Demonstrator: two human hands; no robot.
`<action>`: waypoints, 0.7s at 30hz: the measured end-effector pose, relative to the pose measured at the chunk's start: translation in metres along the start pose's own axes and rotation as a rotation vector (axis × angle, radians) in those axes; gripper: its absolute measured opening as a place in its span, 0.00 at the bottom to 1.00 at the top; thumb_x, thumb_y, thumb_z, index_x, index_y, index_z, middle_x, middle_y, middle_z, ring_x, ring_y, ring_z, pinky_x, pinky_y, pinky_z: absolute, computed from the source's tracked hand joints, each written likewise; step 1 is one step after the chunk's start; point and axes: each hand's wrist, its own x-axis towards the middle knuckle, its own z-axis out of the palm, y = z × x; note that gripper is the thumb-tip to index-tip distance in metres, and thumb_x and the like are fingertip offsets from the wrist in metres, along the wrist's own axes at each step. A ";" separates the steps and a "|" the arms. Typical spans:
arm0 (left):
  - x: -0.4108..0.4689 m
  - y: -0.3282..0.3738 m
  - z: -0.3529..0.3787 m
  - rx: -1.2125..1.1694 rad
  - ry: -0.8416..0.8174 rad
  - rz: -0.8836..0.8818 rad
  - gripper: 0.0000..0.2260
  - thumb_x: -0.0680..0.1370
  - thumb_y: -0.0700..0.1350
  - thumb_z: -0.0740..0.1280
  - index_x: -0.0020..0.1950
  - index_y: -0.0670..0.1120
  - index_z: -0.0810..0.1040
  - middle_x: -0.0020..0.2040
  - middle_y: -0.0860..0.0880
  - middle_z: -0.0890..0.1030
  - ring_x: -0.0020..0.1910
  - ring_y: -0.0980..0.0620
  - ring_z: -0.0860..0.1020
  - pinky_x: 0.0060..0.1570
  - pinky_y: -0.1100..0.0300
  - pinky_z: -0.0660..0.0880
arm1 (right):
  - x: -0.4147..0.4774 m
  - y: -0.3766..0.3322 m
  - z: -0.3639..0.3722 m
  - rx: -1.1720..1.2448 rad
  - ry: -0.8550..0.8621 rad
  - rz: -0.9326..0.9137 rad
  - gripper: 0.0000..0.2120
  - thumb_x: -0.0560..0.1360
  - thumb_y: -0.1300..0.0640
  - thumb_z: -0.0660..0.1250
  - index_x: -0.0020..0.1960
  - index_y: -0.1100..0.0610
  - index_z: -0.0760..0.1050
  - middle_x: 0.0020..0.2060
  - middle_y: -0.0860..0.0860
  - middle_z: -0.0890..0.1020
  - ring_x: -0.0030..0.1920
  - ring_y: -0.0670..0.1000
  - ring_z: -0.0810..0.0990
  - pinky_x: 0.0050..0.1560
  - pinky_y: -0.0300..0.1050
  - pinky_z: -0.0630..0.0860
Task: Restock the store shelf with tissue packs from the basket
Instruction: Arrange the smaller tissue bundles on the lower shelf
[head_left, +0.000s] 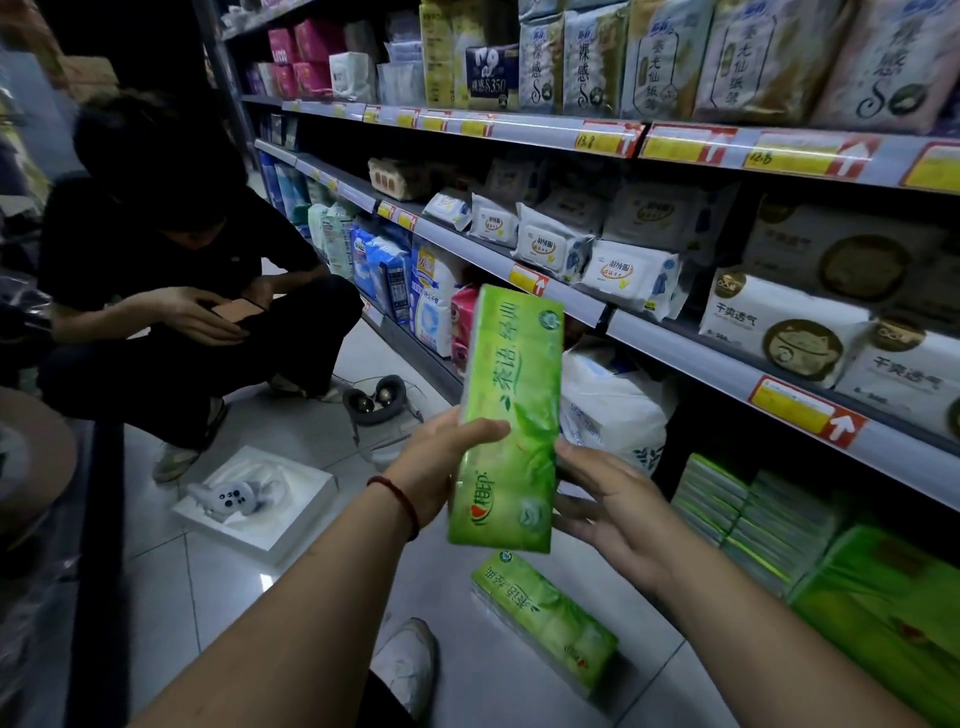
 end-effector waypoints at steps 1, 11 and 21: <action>-0.002 -0.001 0.001 0.028 -0.050 -0.013 0.17 0.78 0.40 0.71 0.66 0.42 0.79 0.58 0.36 0.84 0.53 0.36 0.84 0.52 0.43 0.83 | 0.000 -0.001 0.001 0.036 -0.012 0.002 0.27 0.73 0.53 0.76 0.68 0.63 0.76 0.58 0.56 0.86 0.57 0.63 0.84 0.66 0.69 0.76; -0.001 0.000 -0.002 0.171 -0.022 -0.207 0.31 0.66 0.61 0.76 0.64 0.47 0.82 0.59 0.43 0.86 0.61 0.41 0.82 0.65 0.42 0.77 | 0.001 -0.013 -0.012 0.350 0.050 0.000 0.25 0.76 0.62 0.72 0.72 0.65 0.73 0.61 0.62 0.84 0.54 0.63 0.86 0.47 0.63 0.84; 0.002 0.003 0.013 -0.238 0.089 -0.042 0.28 0.68 0.48 0.78 0.66 0.44 0.80 0.62 0.42 0.84 0.58 0.43 0.83 0.53 0.50 0.83 | 0.000 -0.017 -0.013 0.398 0.050 -0.021 0.12 0.72 0.60 0.77 0.54 0.57 0.81 0.55 0.57 0.81 0.54 0.66 0.80 0.55 0.61 0.83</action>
